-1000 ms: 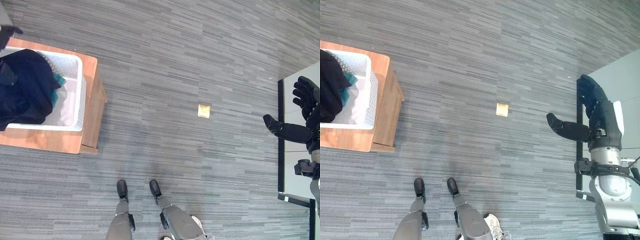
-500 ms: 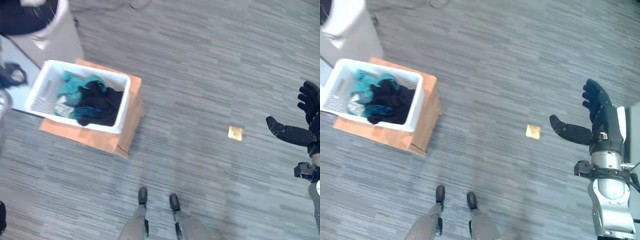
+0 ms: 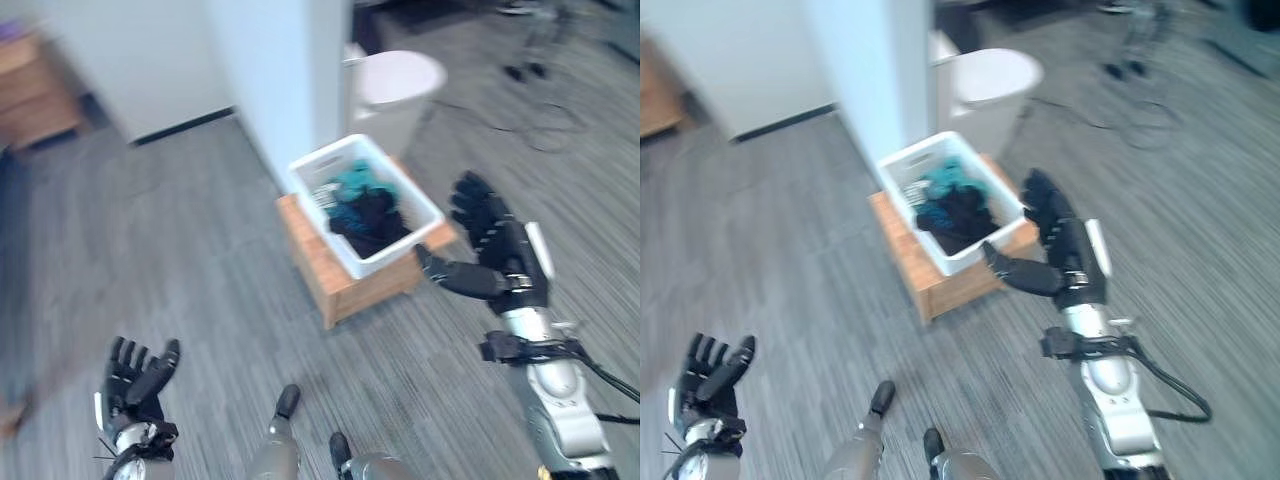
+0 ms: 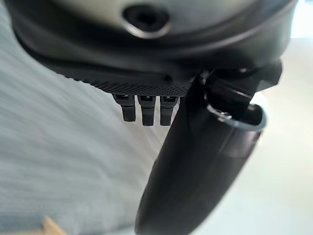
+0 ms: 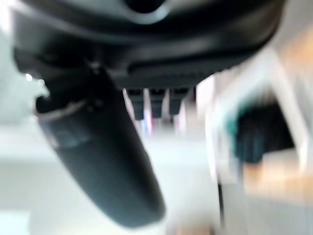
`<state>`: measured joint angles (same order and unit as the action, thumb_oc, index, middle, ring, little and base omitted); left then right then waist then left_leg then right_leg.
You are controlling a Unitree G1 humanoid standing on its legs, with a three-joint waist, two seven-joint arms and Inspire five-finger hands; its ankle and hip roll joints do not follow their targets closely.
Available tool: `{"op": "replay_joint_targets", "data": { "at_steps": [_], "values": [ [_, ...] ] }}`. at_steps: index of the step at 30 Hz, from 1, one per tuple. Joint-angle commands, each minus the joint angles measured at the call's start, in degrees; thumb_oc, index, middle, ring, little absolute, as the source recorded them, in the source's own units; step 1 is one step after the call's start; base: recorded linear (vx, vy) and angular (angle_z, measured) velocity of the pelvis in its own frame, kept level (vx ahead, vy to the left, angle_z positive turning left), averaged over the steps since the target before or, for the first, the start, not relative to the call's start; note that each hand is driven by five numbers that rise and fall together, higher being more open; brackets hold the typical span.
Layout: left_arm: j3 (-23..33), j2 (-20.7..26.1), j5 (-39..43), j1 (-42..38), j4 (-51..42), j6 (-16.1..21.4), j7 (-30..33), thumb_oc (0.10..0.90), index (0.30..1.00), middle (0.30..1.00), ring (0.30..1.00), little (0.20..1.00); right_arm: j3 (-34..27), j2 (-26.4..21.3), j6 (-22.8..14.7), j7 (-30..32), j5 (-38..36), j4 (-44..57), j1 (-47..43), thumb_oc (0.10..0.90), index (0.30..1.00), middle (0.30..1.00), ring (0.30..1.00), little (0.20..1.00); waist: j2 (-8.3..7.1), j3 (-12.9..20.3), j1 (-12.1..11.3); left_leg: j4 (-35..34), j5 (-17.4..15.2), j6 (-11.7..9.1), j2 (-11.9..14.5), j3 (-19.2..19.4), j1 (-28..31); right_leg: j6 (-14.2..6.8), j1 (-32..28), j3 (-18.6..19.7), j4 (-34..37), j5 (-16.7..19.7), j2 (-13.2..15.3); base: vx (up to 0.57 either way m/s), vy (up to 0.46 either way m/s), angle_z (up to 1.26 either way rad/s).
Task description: Pick up bed clothes into laundry basket.
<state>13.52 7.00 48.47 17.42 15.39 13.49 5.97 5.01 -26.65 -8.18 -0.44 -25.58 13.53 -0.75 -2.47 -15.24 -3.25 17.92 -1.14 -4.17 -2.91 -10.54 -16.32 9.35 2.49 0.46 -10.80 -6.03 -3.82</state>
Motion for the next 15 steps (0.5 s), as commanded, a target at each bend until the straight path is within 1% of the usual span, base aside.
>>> {"op": "replay_joint_targets", "data": {
  "at_steps": [1,2,3,4,5,6,7,8,9,10,11,12,13,14,15],
  "values": [
    [-3.7,5.6,-1.0,-7.2,-10.9,4.3,-4.0,0.800,0.900,0.900,0.900,0.900,-1.3,2.4,-5.4,-1.3,-0.9,0.3,-3.0,0.800,0.900,0.900,0.900,0.900,-1.52,3.7,0.1,-0.3,-0.2,0.4,9.3,10.4,7.8,-11.4,-1.3,-2.5,11.0,0.0,6.3,-0.36,-0.199,1.70],
    [-3.7,5.6,-1.1,-7.2,-11.0,4.3,-3.9,0.800,0.900,0.900,0.900,0.900,-1.2,2.4,-5.4,-1.3,-0.9,0.3,-3.0,0.800,0.900,0.900,0.900,0.900,-1.56,3.7,0.3,-0.3,0.0,0.3,9.2,10.2,7.6,-11.4,-1.3,-2.6,11.1,0.1,6.4,-0.27,-0.118,3.40],
    [-5.0,6.5,-2.2,-7.7,-11.4,3.6,-4.4,0.800,0.900,0.900,0.900,0.900,-0.9,2.9,-5.5,-1.1,-0.4,0.0,-1.5,0.800,0.900,0.900,0.900,0.900,-1.36,4.5,1.2,-0.3,0.5,-0.1,12.7,15.2,10.2,-11.5,-1.1,-8.2,11.6,0.1,6.9,-0.26,-0.078,3.36],
    [-6.1,6.0,-0.4,-8.6,-11.8,3.3,-5.0,0.800,0.900,0.900,0.900,0.900,-0.8,3.6,-5.7,0.0,-0.2,-0.7,0.1,0.800,0.900,0.900,0.900,0.900,-0.92,5.0,1.8,-0.7,-0.3,-0.7,15.7,20.1,13.4,-11.6,-1.1,-13.2,11.7,-0.2,7.5,-0.40,-0.061,3.81],
    [-7.7,5.5,-0.9,-9.7,-11.9,2.9,-5.2,0.800,0.900,0.900,0.900,0.900,-1.4,5.8,-6.3,1.0,-0.3,-2.2,3.6,0.800,0.900,0.900,0.900,0.900,-0.04,5.8,2.9,-2.7,-0.6,-2.3,18.3,24.9,16.4,-11.7,-0.8,-21.1,12.1,0.2,9.4,-0.25,0.001,2.40],
    [-7.7,5.5,-0.9,-9.7,-11.9,2.9,-5.2,0.800,0.900,0.900,0.900,0.900,-1.4,5.8,-6.3,1.0,-0.3,-2.2,3.6,0.800,0.900,0.900,0.900,0.900,-0.08,5.8,3.0,-2.8,-0.5,-2.3,18.2,24.8,16.4,-11.7,-0.8,-21.2,12.1,0.2,9.4,-0.32,0.112,1.97],
    [-9.4,6.2,-3.9,-9.9,-13.5,2.5,-4.9,0.800,0.900,0.900,0.900,0.900,-2.8,7.4,-6.6,2.6,-0.9,-4.9,6.8,0.800,0.900,0.900,0.900,0.900,1.35,6.1,3.6,-5.3,-2.4,-4.1,19.5,28.9,17.6,-12.6,-0.5,-27.6,11.7,0.6,11.9,-0.17,0.100,2.46],
    [-9.5,6.2,-4.1,-9.6,-13.7,2.4,-4.7,0.800,0.900,0.900,0.900,0.900,-2.8,7.4,-6.8,2.6,-0.9,-5.0,6.9,0.800,0.900,0.900,0.900,0.900,1.38,6.3,4.1,-5.5,-2.3,-4.0,19.3,28.3,17.4,-12.8,-0.6,-28.2,11.7,0.5,12.1,-0.24,0.179,2.46],
    [-9.9,6.1,-5.1,-9.3,-14.3,2.2,-5.0,0.800,0.900,0.900,0.900,0.900,-3.2,8.3,-6.7,2.7,-1.1,-5.8,8.0,0.800,0.900,0.900,0.900,0.900,2.38,6.2,4.1,-9.1,-3.1,-4.2,17.8,29.2,17.8,-13.4,-0.3,-30.3,11.4,1.9,13.2,-0.13,0.235,3.73],
    [-9.5,5.7,-6.2,-8.5,-14.2,2.3,-4.8,0.800,0.900,0.900,0.900,0.900,-3.7,8.7,-6.4,2.4,-1.3,-7.5,8.6,0.800,0.900,0.900,0.900,0.900,3.44,6.1,3.7,-13.3,-3.7,-3.3,14.8,27.8,18.4,-14.6,0.0,-32.0,10.4,3.4,14.8,-0.24,0.430,2.51],
    [-9.9,6.3,-10.0,-7.6,-12.5,1.7,-4.4,0.800,0.900,0.900,0.900,0.900,-3.9,9.1,-5.7,2.7,-0.3,-9.9,9.0,0.800,0.900,0.900,0.900,0.900,4.51,5.5,2.6,-15.4,-4.0,-1.5,11.8,24.0,17.5,-15.7,1.2,-32.2,6.4,4.4,17.2,-0.23,0.458,1.82],
    [-9.8,7.1,-13.2,-7.6,-12.1,1.7,-3.0,0.800,0.900,0.900,0.900,0.900,-4.3,9.4,-5.4,3.4,0.6,-11.0,8.7,0.800,0.900,0.900,0.900,0.900,5.05,4.6,2.1,-15.8,-3.9,-0.6,10.7,22.5,17.2,-16.3,2.3,-31.9,2.9,4.8,19.2,-0.22,0.334,0.82],
    [-10.6,8.0,-16.0,-8.0,-11.1,1.5,-2.0,0.800,0.900,0.900,0.900,0.900,-4.3,10.2,-5.6,3.8,-0.1,-11.6,8.5,0.800,0.900,0.900,0.900,0.900,5.05,4.0,2.8,-16.2,-3.8,0.2,9.4,19.9,16.6,-17.0,2.7,-27.5,1.1,4.0,19.6,-0.25,0.184,0.91],
    [-11.9,9.1,-17.5,-9.1,-9.5,2.0,-2.0,0.800,0.900,0.900,0.900,0.900,-4.3,11.0,-5.9,4.2,-1.6,-13.3,7.9,0.800,0.900,0.900,0.900,0.900,4.92,3.2,5.0,-16.4,-2.4,1.0,8.2,16.7,15.6,-17.0,4.6,-19.1,0.5,3.7,17.3,-0.20,0.078,1.22],
    [-11.9,9.1,-17.5,-9.2,-9.4,2.0,-2.0,0.800,0.900,0.900,0.900,0.900,-4.3,11.1,-5.9,4.2,-1.7,-13.4,7.8,0.800,0.900,0.900,0.900,0.900,4.84,3.3,5.1,-16.4,-2.2,1.0,8.1,16.7,15.3,-17.0,4.9,-19.1,0.5,3.8,17.4,-0.11,0.215,2.47]
  ]
}}
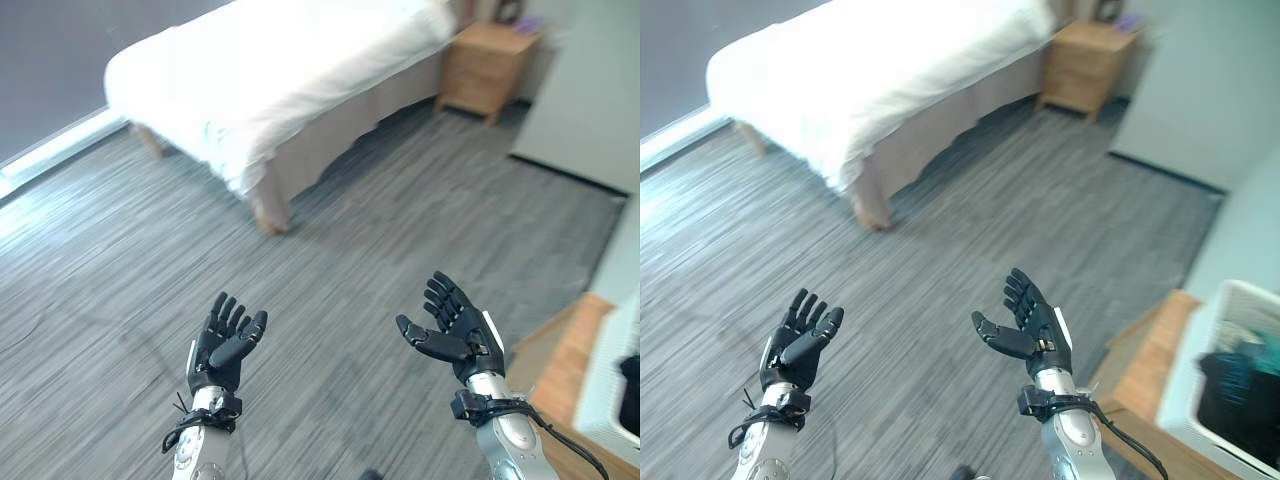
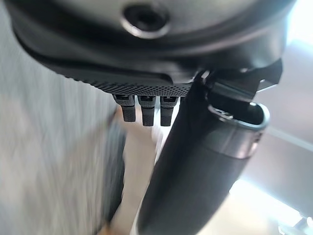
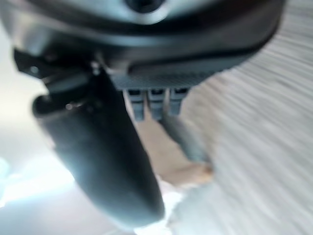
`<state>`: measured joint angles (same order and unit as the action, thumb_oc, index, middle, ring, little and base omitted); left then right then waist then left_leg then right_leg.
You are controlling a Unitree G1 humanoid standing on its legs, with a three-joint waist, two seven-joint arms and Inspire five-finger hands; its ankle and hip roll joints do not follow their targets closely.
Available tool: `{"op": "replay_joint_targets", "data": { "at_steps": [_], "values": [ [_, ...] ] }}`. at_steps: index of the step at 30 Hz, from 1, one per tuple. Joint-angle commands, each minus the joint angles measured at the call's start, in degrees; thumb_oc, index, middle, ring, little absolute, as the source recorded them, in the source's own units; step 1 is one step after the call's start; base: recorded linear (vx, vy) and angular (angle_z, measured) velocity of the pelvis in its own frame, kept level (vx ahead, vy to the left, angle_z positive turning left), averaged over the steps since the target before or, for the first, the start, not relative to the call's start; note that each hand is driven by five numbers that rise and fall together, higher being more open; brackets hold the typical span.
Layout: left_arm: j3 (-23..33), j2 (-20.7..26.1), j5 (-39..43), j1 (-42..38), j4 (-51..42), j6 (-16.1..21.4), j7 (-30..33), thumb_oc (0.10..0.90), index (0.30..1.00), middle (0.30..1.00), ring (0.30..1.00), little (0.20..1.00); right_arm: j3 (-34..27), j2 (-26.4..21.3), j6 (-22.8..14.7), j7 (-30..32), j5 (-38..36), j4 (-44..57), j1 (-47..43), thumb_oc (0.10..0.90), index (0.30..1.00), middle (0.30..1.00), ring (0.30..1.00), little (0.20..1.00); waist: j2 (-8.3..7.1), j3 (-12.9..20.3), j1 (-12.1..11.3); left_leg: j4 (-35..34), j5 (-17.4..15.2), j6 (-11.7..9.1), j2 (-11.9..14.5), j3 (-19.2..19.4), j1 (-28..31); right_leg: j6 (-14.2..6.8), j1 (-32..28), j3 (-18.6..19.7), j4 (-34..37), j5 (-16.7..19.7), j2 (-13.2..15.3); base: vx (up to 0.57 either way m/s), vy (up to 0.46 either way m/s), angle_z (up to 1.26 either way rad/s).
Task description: Pick up bed clothes into laundry basket.
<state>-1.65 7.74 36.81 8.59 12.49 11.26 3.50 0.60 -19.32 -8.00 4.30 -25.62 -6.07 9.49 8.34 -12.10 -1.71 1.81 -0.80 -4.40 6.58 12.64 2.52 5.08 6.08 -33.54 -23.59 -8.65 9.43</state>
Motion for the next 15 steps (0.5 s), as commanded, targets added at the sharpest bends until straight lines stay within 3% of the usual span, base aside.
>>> {"op": "replay_joint_targets", "data": {
  "at_steps": [1,2,4,5,7,9,10,15],
  "values": [
    [3.1,9.4,-6.2,-0.5,-5.2,4.3,-0.4,0.800,0.900,0.900,0.900,0.900,-1.0,4.1,-5.4,-0.8,-2.2,6.3,-0.7,0.800,0.900,0.900,0.900,0.900,-5.33,0.3,6.0,-2.1,-1.9,1.9,-4.1,-13.6,-2.7,-13.9,2.1,34.7,11.8,4.1,-3.2,0.02,0.174,2.61],
    [3.9,9.4,-6.3,0.2,-5.8,4.4,-0.3,0.800,0.900,0.900,0.900,0.900,-1.8,3.8,-5.1,-1.1,-0.9,6.5,0.2,0.800,0.900,0.900,0.900,0.900,-5.19,0.5,5.6,-2.1,-1.7,2.3,-4.8,-16.2,-2.6,-13.7,1.0,38.5,11.9,3.7,-3.7,0.03,0.162,2.61],
    [4.2,8.7,-5.7,1.2,-5.8,4.6,-0.1,0.800,0.900,0.900,0.900,0.900,-2.3,3.7,-5.2,-0.6,0.2,5.4,0.5,0.800,0.900,0.900,0.900,0.900,-5.63,1.2,5.4,-2.1,-1.4,3.0,-5.7,-17.9,-3.0,-12.4,-0.4,40.2,14.6,3.2,-4.9,-0.02,0.021,1.35],
    [4.2,8.7,-5.7,1.2,-5.9,4.6,-0.1,0.800,0.900,0.900,0.900,0.900,-2.3,3.7,-5.3,-0.6,0.2,5.3,0.5,0.800,0.900,0.900,0.900,0.900,-5.62,1.1,5.4,-2.1,-1.4,3.0,-5.7,-18.0,-2.9,-12.3,-0.5,40.2,14.6,3.1,-4.9,0.01,0.023,0.88],
    [4.8,7.0,-8.4,2.0,-6.1,5.0,2.2,0.800,0.900,0.900,0.900,0.900,-2.5,4.4,-5.5,0.2,0.2,3.5,0.1,0.800,0.900,0.900,0.900,0.900,-6.75,2.7,3.1,-2.6,-0.2,3.9,-8.0,-21.3,-3.3,-11.6,-3.0,40.0,17.6,3.5,-4.9,0.01,-0.081,1.07],
    [5.2,6.5,-8.9,2.4,-6.5,5.2,3.1,0.800,0.900,0.900,0.900,0.900,-2.8,4.3,-5.4,0.4,0.2,3.7,-0.2,0.800,0.900,0.900,0.900,0.900,-6.84,3.2,2.7,-3.4,0.1,3.9,-7.9,-21.3,-2.8,-11.5,-3.8,39.4,19.4,3.8,-5.0,0.01,-0.065,0.59],
    [4.9,4.7,-7.7,3.5,-6.7,5.1,3.5,0.800,0.900,0.900,0.900,0.900,-3.0,4.8,-5.6,0.9,-1.2,2.4,-1.0,0.800,0.900,0.900,0.900,0.900,-7.22,4.5,1.4,-3.5,0.0,3.9,-8.2,-21.4,-2.8,-11.6,-5.4,38.0,21.9,4.2,-4.4,0.03,-0.050,0.14],
    [3.9,4.0,-8.7,4.5,-4.9,3.7,3.9,0.800,0.900,0.900,0.900,0.900,-2.5,5.1,-4.9,1.1,-1.4,1.5,-0.7,0.800,0.900,0.900,0.900,0.900,-8.21,5.8,0.9,-3.2,-0.3,3.8,-7.9,-22.1,-2.3,-11.1,-7.5,37.4,23.7,4.1,-4.6,0.03,-0.053,0.02]
  ]
}}
